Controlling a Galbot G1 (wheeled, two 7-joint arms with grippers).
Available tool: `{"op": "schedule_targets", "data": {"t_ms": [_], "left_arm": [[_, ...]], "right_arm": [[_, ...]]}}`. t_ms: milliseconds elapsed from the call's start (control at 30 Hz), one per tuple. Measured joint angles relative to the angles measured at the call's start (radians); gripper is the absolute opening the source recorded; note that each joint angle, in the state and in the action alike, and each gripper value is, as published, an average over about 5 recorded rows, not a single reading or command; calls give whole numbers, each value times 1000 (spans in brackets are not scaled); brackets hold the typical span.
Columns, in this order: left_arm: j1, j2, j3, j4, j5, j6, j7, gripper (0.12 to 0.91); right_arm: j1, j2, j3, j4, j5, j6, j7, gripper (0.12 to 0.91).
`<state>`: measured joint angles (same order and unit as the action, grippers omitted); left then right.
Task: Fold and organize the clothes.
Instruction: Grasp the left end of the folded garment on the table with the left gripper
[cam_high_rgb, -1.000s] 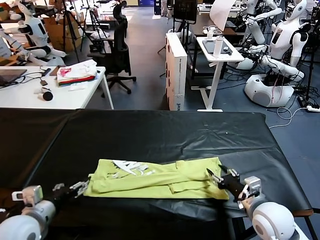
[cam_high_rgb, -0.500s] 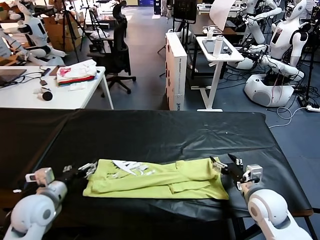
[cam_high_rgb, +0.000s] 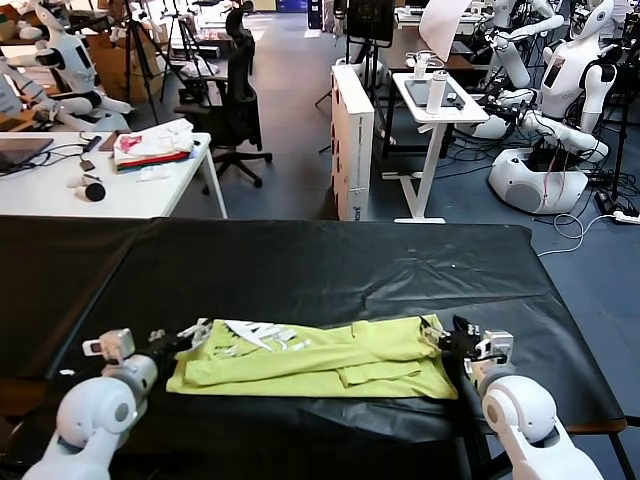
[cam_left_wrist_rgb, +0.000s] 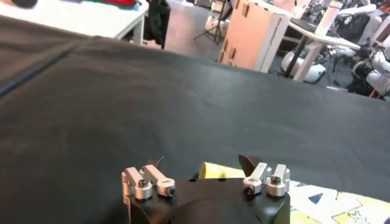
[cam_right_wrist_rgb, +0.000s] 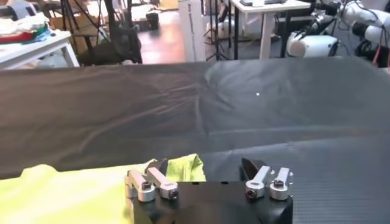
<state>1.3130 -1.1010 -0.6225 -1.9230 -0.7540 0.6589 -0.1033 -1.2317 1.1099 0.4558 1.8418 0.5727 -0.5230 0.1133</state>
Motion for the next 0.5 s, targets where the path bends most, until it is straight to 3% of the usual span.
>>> {"op": "schedule_targets", "data": {"t_ms": [100,200,367,500], "left_arm": [[1,-1,4,5,0,1,1,886],[3,-1,4,5,-4,1,1,793],[4,-1,5,-1,-6,-1,1,492],[2,0,5,-6,-5,-10,3,253]], "right_arm": [[-1,1,-1,-1,-6,0,-4,653],[-2,2,-3,1,-10,0,-8,499],[-8,3,-4,13,-11,0,-10,205],[-14,6,0,23,-11,8,-8,145]]}}
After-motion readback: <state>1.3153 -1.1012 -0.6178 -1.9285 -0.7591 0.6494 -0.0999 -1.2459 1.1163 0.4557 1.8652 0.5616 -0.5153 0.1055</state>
